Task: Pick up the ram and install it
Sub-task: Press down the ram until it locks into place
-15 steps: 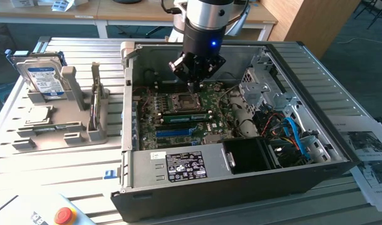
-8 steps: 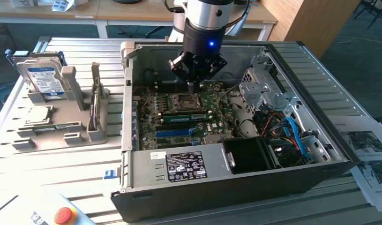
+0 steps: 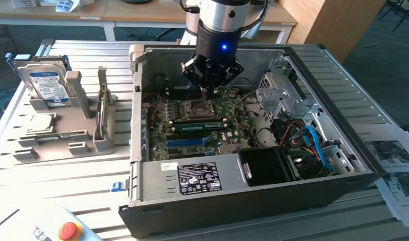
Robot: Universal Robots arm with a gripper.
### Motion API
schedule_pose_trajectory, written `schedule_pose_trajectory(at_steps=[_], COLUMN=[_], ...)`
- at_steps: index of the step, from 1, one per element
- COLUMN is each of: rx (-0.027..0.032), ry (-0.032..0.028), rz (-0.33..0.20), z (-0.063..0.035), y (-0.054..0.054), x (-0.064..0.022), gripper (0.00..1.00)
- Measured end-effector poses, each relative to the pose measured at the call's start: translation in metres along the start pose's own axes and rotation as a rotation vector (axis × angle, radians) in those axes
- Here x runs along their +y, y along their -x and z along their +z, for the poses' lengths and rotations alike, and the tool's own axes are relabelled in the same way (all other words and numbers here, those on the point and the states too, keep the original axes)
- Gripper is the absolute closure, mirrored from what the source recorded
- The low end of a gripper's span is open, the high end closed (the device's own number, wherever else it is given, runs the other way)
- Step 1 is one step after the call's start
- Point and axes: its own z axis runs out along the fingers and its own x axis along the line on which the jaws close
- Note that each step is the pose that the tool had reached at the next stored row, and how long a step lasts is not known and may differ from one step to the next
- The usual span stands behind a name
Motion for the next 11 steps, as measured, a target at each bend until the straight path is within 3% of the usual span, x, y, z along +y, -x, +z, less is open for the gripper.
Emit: schedule_pose_trajectory(at_steps=[5, 11], rx=[0.0003, 0.0084], ry=[0.0000, 0.0003], rz=[0.000, 0.001], z=[0.0000, 0.0000], y=[0.0000, 0.0010], x=[0.0000, -0.0001], gripper=[0.90, 0.90])
